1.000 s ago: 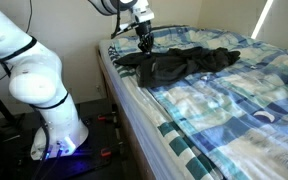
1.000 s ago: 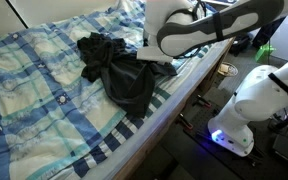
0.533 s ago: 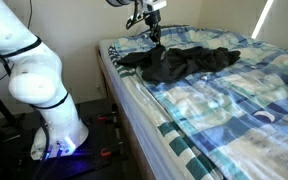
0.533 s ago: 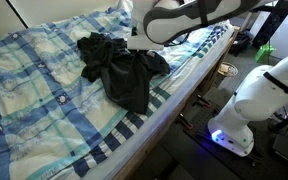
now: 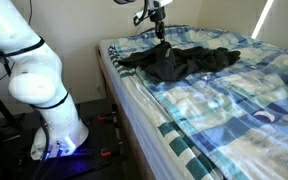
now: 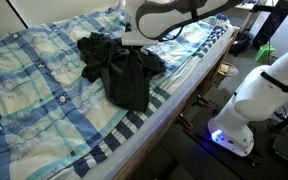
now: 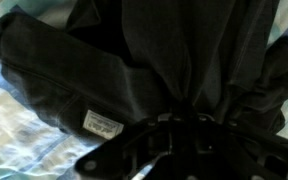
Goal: Fold the black dress in half
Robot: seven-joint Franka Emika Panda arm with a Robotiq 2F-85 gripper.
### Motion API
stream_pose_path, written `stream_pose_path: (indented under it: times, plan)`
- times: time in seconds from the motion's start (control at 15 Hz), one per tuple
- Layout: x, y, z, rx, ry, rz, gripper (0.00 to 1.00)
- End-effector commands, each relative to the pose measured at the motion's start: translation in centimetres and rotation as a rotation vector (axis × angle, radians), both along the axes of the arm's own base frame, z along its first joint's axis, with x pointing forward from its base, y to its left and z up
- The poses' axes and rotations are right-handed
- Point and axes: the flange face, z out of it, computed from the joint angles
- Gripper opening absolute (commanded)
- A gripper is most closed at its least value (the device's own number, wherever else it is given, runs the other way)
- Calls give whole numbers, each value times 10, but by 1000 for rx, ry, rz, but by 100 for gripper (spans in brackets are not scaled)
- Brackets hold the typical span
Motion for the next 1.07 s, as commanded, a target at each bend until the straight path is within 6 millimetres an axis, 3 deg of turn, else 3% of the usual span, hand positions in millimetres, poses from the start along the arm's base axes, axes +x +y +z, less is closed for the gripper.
stream_pose_path:
  times: [0.0,0.13,0.47,1.0]
  plan:
    - [-4,3,3,-2,0,17,1]
    - [2,6,10,2,-34,17,1]
    - [47,3,41,0,-190,-12,1]
    - [110,19,35,-16,-290,-20,1]
